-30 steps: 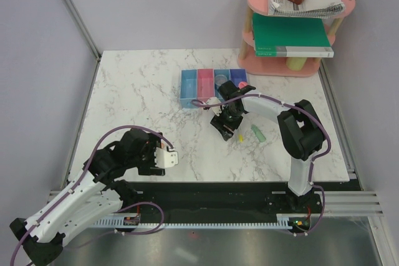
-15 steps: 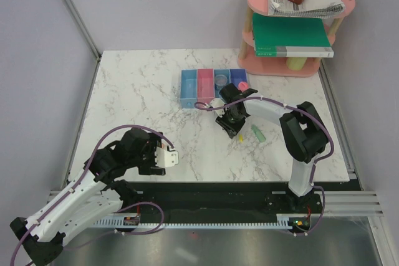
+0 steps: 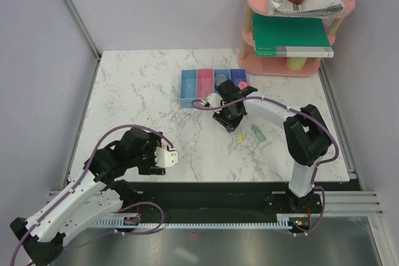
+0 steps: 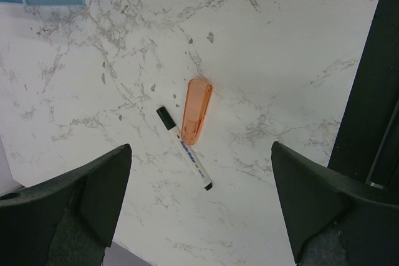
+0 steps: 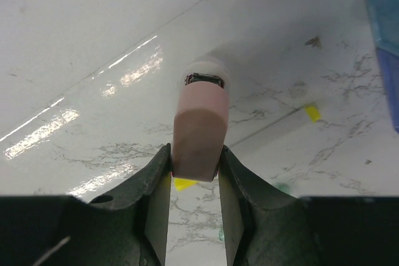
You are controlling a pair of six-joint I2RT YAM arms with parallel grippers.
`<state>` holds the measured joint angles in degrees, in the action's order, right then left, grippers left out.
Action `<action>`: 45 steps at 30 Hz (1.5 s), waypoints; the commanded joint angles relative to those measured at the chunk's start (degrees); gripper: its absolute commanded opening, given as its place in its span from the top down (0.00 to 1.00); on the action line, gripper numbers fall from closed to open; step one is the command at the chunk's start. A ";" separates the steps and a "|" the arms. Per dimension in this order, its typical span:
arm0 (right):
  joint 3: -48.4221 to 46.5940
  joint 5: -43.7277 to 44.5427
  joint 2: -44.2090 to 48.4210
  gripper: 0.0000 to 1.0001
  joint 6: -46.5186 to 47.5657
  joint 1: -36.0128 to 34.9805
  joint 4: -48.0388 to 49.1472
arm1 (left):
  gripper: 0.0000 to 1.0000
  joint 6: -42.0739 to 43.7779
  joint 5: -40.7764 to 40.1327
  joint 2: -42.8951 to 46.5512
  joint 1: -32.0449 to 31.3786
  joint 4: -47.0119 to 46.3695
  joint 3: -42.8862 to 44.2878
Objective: Sort the stationery into containers
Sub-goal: Pick up the stapler from the center of the board, then place the stapler in the storage box.
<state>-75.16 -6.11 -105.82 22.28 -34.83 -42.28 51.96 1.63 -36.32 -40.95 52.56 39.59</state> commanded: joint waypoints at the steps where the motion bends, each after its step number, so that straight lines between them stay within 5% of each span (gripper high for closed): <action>1: -7.63 1.88 3.87 0.79 1.27 0.02 0.71 | 0.00 1.56 0.74 0.28 0.34 -1.67 0.22; 22: -31.18 11.38 -12.74 0.79 4.70 2.92 4.22 | 0.00 1.21 0.22 0.90 0.78 -1.58 -0.48; 45: -31.45 7.87 -17.58 0.79 5.75 6.35 6.60 | 0.00 1.91 0.83 -0.33 0.78 -2.19 -1.19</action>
<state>-103.57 2.37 -122.32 27.29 -28.38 -37.60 52.01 1.65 -36.23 -40.47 52.10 37.60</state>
